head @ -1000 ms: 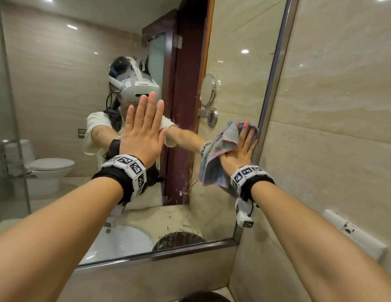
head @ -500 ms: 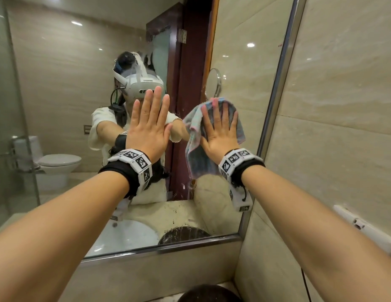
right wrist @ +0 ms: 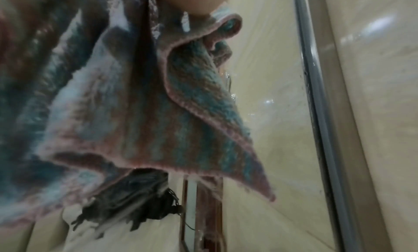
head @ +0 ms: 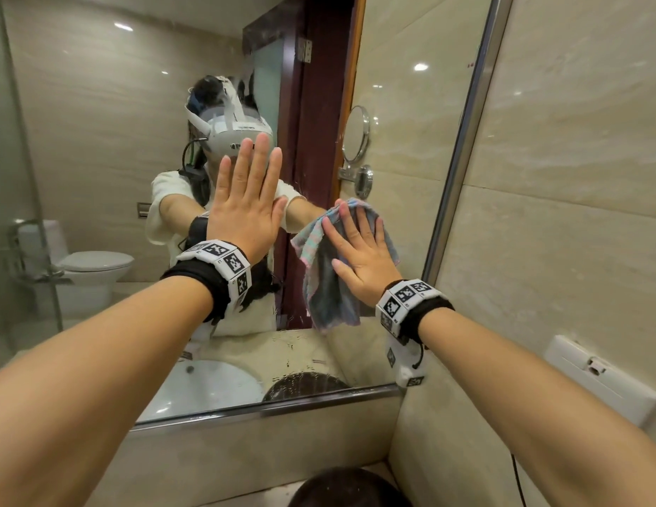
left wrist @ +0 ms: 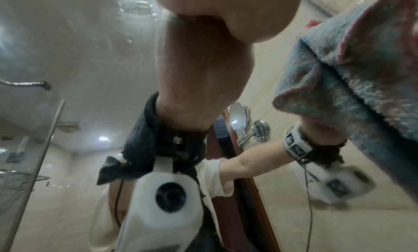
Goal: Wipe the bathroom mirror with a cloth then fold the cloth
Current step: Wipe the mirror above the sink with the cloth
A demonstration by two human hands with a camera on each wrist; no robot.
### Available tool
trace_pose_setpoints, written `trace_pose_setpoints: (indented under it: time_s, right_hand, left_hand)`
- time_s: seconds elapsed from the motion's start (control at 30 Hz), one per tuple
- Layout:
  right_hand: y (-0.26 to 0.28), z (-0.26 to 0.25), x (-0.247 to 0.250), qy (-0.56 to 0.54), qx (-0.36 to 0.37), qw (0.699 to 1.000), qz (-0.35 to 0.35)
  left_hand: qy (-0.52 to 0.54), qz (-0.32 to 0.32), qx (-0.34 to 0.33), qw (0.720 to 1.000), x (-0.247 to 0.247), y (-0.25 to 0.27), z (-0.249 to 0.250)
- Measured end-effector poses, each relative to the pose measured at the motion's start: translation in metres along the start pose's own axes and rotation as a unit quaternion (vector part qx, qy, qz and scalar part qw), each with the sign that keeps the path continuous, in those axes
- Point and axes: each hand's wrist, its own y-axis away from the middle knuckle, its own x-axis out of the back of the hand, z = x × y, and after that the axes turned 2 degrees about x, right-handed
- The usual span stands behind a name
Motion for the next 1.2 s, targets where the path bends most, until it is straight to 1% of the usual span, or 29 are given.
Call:
trace_pose_setpoints:
  time_s: [0.07,0.13,0.3,0.37,0.43,0.53,0.67,0.8,0.87,0.97,1.03,1.07,1.1,1.13,1.17,1.2]
  right_hand:
    - [0.0,-0.008,0.005,-0.034,-0.008,0.999,0.026]
    - [-0.006,-0.02,0.006,-0.037,-0.036,0.997,0.053]
    - [-0.033,-0.048,-0.002,-0.006,-0.137,0.985,0.108]
    - [-0.038,-0.052,-0.012,0.026,-0.155,0.981,0.117]
    - [-0.037,-0.051,-0.02,0.065,-0.147,0.98,0.117]
    - [-0.033,-0.045,-0.024,0.098,-0.112,0.982,0.112]
    - [-0.02,-0.044,-0.037,0.106,-0.071,0.987,0.095]
    - [0.006,-0.053,-0.069,0.113,-0.051,0.99,0.066]
    - [0.014,-0.055,-0.079,0.119,-0.045,0.99,0.065]
    - [0.013,-0.048,-0.074,0.136,-0.012,0.989,0.065]
    - [0.003,-0.039,-0.057,0.16,0.017,0.985,0.058]
    - [-0.007,-0.033,-0.043,0.164,0.019,0.984,0.06]
    - [-0.019,-0.027,-0.027,0.158,0.006,0.985,0.068]
    - [-0.032,-0.022,-0.011,0.139,-0.027,0.987,0.08]
    - [-0.046,-0.018,0.004,0.11,-0.081,0.986,0.096]
    - [-0.06,-0.016,0.016,0.08,-0.15,0.978,0.119]
  left_hand:
    - [0.001,-0.001,0.002,1.0,0.0,-0.001,0.0]
    - [-0.002,-0.001,0.001,1.0,0.0,0.0,0.001]
    - [-0.009,-0.008,-0.001,1.0,0.001,0.001,0.001]
    - [-0.011,-0.011,0.0,1.0,0.001,0.0,0.0]
    - [-0.013,-0.01,0.0,1.0,0.001,0.001,0.0]
    - [-0.015,-0.016,0.001,1.0,0.003,0.001,0.002]
    - [-0.015,-0.025,0.005,1.0,0.005,0.001,0.002]
    - [-0.014,-0.026,0.004,1.0,0.006,0.001,0.003]
    - [-0.022,-0.022,0.002,1.0,0.005,0.001,0.002]
    - [-0.028,-0.017,-0.001,0.999,0.004,0.001,0.002]
    - [-0.027,-0.015,-0.001,1.0,0.004,0.001,0.002]
    - [-0.025,-0.014,-0.002,1.0,0.004,0.001,0.002]
    - [-0.023,-0.015,-0.002,1.0,0.004,0.0,0.002]
    - [-0.021,-0.018,-0.001,1.0,0.004,0.001,0.002]
    - [-0.021,-0.018,0.0,1.0,0.004,0.001,0.001]
    - [-0.021,-0.017,0.0,1.0,0.004,0.001,0.001]
